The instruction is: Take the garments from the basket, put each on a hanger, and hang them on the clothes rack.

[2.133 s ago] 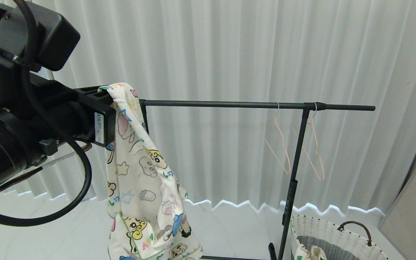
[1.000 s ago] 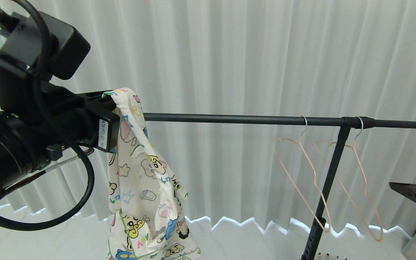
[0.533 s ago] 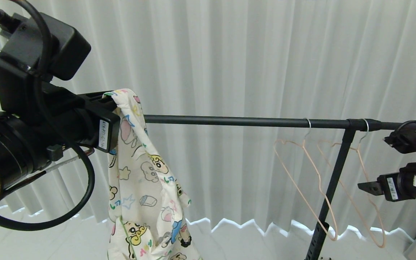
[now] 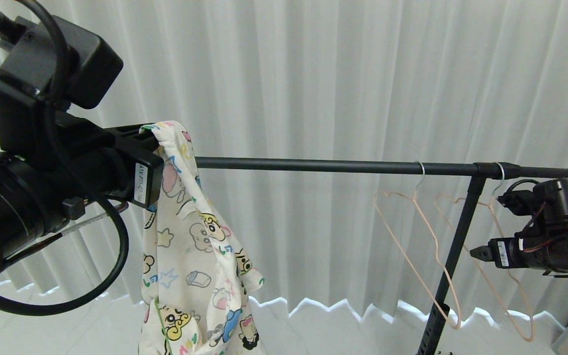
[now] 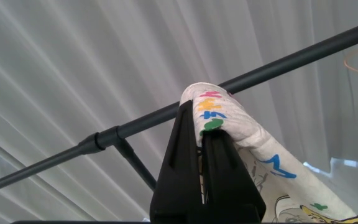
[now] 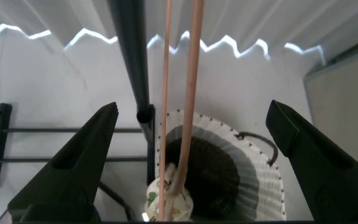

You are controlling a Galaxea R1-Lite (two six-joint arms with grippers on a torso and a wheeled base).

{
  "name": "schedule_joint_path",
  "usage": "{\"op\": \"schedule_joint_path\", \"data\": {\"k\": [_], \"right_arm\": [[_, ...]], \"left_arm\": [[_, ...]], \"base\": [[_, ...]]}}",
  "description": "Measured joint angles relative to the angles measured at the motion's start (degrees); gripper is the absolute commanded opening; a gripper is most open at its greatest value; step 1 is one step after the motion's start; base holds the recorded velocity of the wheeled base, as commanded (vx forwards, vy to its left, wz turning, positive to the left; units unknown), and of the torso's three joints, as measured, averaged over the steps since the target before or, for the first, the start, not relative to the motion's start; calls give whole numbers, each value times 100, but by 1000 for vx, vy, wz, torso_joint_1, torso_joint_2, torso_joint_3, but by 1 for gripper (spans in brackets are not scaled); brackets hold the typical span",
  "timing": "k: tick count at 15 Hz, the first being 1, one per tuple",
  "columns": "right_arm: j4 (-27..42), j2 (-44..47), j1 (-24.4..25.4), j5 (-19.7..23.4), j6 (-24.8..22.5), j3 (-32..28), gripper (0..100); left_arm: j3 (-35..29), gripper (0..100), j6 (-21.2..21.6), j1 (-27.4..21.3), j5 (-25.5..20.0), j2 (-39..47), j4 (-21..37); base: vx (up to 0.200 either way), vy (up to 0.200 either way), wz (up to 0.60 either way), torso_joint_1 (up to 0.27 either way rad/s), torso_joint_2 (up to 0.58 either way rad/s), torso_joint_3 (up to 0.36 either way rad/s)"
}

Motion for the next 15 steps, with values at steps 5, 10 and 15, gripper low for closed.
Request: {"op": "schedule_joint_path", "data": {"k": [5,10,15], "right_arm": [[-9,227,-48,7,329,6,0],[-9,279,-52,11,369,9,0],[-128,243,-50,-4,414,6,0]], "left_arm": [[0,0,18,0,-2,1,0],[0,0,27,0,-2,1,-2],[0,0,29,0,-2,1,0]], "base": [[0,0,0,0,0,0],[0,0,0,0,0,0],[0,0,0,0,0,0]]}}
